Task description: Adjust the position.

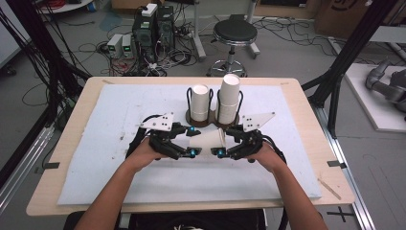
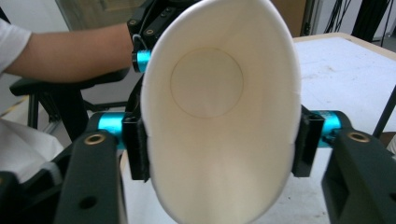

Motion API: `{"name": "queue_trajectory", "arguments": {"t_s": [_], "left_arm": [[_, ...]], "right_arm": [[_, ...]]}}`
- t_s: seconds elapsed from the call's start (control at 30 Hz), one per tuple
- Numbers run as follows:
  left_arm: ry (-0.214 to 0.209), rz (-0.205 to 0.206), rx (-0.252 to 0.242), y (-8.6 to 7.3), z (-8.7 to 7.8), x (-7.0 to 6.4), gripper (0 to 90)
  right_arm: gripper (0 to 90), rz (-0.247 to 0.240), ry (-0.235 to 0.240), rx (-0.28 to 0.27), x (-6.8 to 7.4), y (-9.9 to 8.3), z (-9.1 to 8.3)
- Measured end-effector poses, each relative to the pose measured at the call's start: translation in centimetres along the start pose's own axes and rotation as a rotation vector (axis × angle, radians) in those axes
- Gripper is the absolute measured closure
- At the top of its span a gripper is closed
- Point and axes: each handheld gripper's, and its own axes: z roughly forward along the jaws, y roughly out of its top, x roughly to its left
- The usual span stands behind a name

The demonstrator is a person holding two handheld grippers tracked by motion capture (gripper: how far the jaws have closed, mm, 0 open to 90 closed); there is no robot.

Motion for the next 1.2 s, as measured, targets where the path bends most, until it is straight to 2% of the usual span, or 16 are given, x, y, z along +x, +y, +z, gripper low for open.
{"name": "queue_trajectory", "arguments": {"t_s": [0.13,0.2,0.27,0.3,0.33,0.4,0.47,0.53,0.6,0.77,0.87,0.93,1.0,1.1,1.2], "left_arm": [[-0.002,-0.003,-0.034,0.1,-0.2,0.0,37.2],[0.000,-0.002,-0.042,0.2,-0.3,0.0,37.2],[0.002,-0.005,-0.045,0.1,-0.3,0.0,37.2],[0.001,-0.006,-0.040,0.1,-0.3,0.1,37.1],[0.000,-0.007,-0.037,0.0,-0.3,0.1,37.3],[0.003,-0.007,-0.013,-0.1,-0.1,0.0,37.3],[0.027,-0.006,0.012,-0.1,0.3,-0.1,36.3],[0.062,-0.009,0.036,-0.1,0.5,-0.3,29.1],[0.072,-0.006,0.052,-0.1,0.6,-0.3,24.2],[0.062,-0.003,0.069,-0.2,0.8,-0.2,25.4],[0.037,0.001,0.075,-0.4,0.8,-0.2,36.0],[0.030,0.004,0.079,-0.4,0.8,-0.1,36.8],[0.024,0.002,0.059,-0.4,0.8,-0.1,37.0],[0.035,-0.006,0.027,-0.3,0.5,0.0,36.8],[0.041,-0.012,-0.006,-0.3,0.1,0.1,36.8]], "right_arm": [[19.7,0.027,-0.036,-0.054,0.1,0.1,0.0],[19.4,0.045,-0.039,-0.058,0.0,0.0,0.0],[21.7,0.045,-0.037,-0.064,0.0,0.1,0.0],[28.4,0.041,-0.030,-0.064,0.1,0.1,0.0],[31.0,0.024,-0.019,-0.065,0.1,0.2,-0.1],[35.3,0.006,-0.022,-0.072,0.2,0.3,-0.2],[37.0,-0.004,-0.020,-0.054,0.2,0.4,-0.3],[38.1,0.008,-0.022,-0.038,0.1,0.3,-0.3],[38.4,0.014,-0.029,-0.025,0.0,0.2,-0.3],[38.9,0.023,-0.023,-0.008,0.0,0.1,-0.2],[39.3,0.020,-0.022,-0.011,0.0,0.2,-0.1],[39.4,0.025,-0.017,-0.008,0.1,0.2,0.0],[35.1,0.029,-0.020,-0.016,0.0,0.2,0.0],[15.8,0.061,-0.066,-0.077,0.1,0.3,0.0],[15.2,0.082,-0.083,-0.100,0.1,0.3,-0.2]]}}
